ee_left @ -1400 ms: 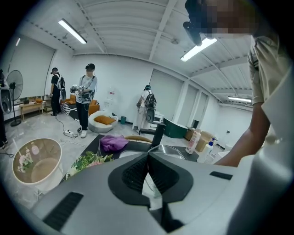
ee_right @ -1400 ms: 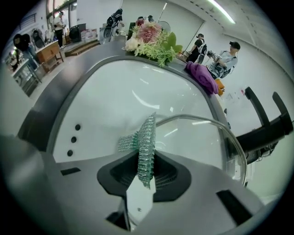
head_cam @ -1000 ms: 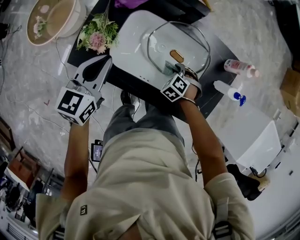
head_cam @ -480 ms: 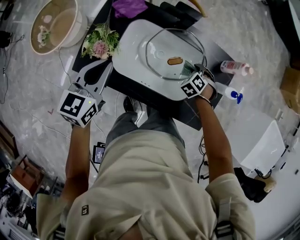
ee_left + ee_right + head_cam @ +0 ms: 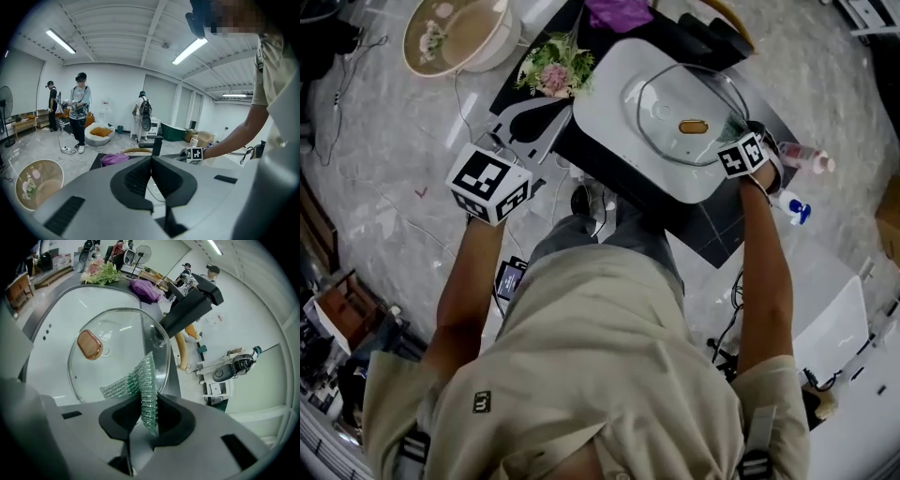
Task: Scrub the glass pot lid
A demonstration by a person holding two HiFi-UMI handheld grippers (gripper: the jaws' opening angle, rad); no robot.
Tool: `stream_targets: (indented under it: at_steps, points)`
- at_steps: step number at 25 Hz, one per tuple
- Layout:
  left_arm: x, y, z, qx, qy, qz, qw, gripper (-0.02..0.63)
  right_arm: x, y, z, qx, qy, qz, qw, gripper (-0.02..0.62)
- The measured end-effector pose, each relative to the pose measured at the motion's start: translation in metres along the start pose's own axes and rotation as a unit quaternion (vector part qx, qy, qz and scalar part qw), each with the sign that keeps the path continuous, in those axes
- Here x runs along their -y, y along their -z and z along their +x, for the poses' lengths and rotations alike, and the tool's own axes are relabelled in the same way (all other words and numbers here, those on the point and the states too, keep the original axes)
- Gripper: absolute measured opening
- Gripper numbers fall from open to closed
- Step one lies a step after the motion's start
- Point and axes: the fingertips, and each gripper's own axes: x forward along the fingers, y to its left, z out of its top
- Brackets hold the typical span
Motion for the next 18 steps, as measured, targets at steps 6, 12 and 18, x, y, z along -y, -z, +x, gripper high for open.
stream_targets:
  at_steps: [6,12,18]
  points:
    - [-0.019,-0.007,-0.031,0.012,-0.003,0.008,0.9999,0.015,0.012,-0.013,-0.008,-0.017,0.013,-0.005,1.0,0.087]
    - [-0.033,-0.004,-0.058,0.014,-0.016,0.006,0.9998,0.015,0.019,-0.05,-0.016,0.004,0.013,0.0,1.0,0.087]
    - [-0.041,-0.004,-0.085,0.022,-0.025,0.002,0.9995,0.015,0.021,-0.097,-0.049,0.043,0.02,0.027,0.998,0.087]
